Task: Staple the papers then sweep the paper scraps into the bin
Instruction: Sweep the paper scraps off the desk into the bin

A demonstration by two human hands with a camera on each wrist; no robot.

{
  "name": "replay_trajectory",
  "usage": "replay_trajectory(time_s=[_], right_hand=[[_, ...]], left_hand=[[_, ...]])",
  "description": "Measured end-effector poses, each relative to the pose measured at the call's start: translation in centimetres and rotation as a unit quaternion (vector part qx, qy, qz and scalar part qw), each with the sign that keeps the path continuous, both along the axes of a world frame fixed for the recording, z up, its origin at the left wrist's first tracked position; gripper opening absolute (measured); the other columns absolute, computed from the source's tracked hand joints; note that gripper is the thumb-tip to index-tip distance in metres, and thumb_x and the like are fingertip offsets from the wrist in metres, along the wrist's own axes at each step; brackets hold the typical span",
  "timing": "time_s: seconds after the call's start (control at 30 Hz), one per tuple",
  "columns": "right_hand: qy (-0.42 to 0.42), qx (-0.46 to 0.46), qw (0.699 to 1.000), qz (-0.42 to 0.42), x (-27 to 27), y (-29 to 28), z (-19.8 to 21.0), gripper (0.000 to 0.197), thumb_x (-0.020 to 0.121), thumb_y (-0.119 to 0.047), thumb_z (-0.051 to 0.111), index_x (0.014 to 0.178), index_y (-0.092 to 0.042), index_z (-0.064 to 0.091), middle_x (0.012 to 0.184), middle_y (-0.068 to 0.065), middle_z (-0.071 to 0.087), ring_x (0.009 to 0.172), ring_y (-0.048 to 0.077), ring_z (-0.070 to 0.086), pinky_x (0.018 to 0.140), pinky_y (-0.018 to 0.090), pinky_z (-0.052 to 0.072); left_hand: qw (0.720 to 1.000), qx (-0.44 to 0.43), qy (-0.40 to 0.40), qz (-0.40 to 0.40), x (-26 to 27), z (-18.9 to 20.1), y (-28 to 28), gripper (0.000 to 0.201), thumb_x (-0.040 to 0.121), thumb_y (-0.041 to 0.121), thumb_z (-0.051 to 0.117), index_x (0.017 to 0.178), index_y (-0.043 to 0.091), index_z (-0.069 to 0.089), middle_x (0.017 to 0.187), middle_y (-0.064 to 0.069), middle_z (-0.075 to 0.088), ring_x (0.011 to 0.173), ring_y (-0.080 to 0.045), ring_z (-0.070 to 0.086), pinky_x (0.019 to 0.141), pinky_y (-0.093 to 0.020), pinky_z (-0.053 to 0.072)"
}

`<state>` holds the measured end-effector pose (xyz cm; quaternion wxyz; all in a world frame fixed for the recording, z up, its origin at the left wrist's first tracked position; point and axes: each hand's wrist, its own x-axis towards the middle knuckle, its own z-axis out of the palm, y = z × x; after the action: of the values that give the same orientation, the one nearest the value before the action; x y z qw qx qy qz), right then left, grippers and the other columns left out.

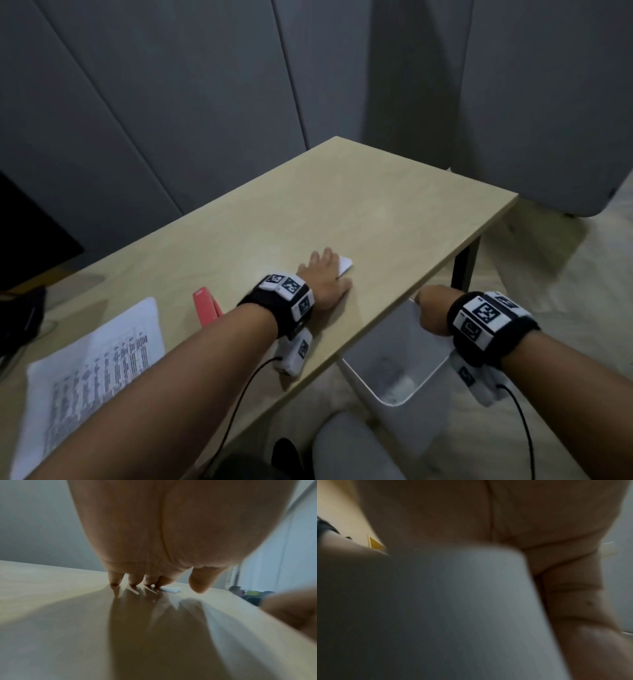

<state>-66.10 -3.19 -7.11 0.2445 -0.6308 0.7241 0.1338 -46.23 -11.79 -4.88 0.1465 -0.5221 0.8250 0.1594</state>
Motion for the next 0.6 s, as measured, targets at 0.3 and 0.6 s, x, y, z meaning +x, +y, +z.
replay_trajectory(time_s=[0.3, 0.6], right_hand=[[0.003, -0.047, 0.999, -0.025, 0.3, 0.2, -0.6, 0.029, 0.09, -0.016, 0.047, 0.109, -0.001, 0.063, 0.119, 0.019, 0.065, 0.109, 0.033, 0.063, 0.089, 0.037, 0.05], [0.058, -0.022, 0.998, 0.008, -2.6, -3.5, -7.0, 0.016, 0.072, -0.021, 0.064, 0.084, -0.01, 0.061, 0.096, 0.006, 0.069, 0.089, 0.027, 0.069, 0.078, 0.036, 0.059]], left_hand=[[0.993, 0.008, 0.003, -0.12, -2.2, -0.2, 11.2, 0.075, 0.103, 0.041, 0.034, 0.157, 0.008, -0.007, 0.165, -0.009, -0.018, 0.152, -0.029, -0.015, 0.123, -0.05, 0.0], [0.984, -0.011, 0.036, -0.172, -3.0, -1.0, 14.7, 0.073, 0.099, 0.034, 0.041, 0.158, 0.01, 0.003, 0.167, -0.009, 0.003, 0.154, -0.021, 0.003, 0.123, -0.046, -0.006]])
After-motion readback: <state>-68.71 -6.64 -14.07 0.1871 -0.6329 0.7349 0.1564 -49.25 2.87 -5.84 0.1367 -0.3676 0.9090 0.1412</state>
